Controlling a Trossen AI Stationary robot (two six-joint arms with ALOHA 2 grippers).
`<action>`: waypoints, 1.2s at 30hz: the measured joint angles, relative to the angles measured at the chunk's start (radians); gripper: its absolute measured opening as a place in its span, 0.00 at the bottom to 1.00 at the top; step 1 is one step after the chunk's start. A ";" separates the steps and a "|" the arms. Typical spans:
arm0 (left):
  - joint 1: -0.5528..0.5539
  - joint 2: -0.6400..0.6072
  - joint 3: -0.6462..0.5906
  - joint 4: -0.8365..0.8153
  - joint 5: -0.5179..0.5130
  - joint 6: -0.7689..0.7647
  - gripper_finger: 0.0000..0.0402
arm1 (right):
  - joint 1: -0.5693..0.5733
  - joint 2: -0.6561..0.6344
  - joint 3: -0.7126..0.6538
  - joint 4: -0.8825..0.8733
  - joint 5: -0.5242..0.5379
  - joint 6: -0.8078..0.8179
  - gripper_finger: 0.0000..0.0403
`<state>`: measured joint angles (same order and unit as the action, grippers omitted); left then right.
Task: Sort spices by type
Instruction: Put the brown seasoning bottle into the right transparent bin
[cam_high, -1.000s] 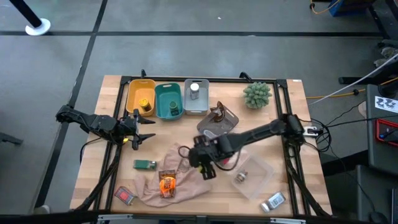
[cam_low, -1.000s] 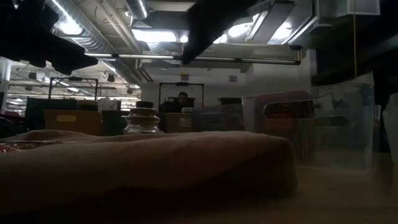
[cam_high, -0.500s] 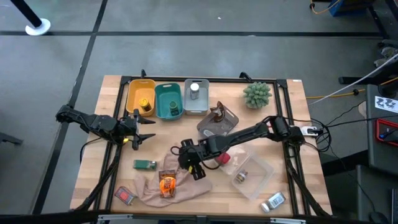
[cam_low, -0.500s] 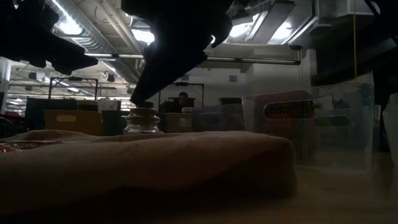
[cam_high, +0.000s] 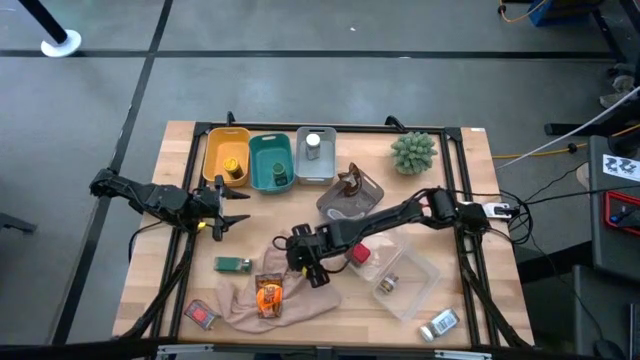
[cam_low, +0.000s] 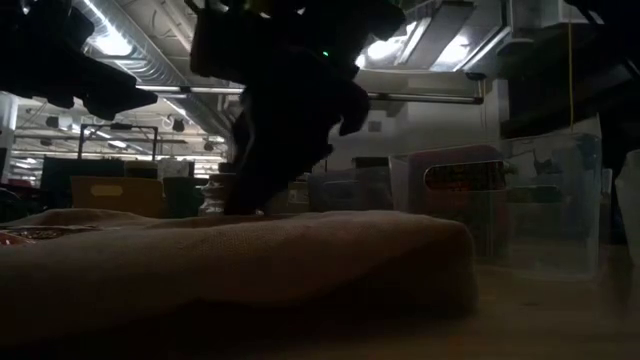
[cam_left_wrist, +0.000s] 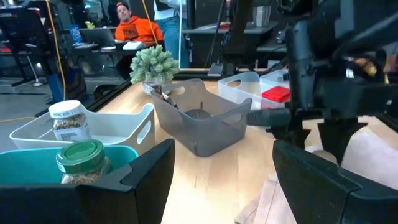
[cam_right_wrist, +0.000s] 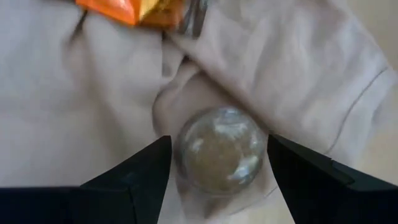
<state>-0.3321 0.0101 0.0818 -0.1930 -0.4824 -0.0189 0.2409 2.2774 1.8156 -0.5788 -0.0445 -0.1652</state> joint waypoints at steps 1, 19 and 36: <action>0.000 0.000 0.000 -0.001 0.000 0.000 0.64 | 0.000 0.005 0.001 0.019 -0.001 -0.001 0.66; 0.000 0.006 0.000 -0.001 0.000 0.000 0.64 | 0.001 -0.024 0.002 -0.039 -0.054 0.001 0.45; 0.000 0.006 0.000 -0.002 0.000 0.000 0.64 | 0.047 -0.245 0.003 -0.375 -0.111 0.187 0.47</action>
<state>-0.3317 0.0158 0.0819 -0.1947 -0.4820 -0.0189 0.2881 2.0319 1.8191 -0.9536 -0.1554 0.0214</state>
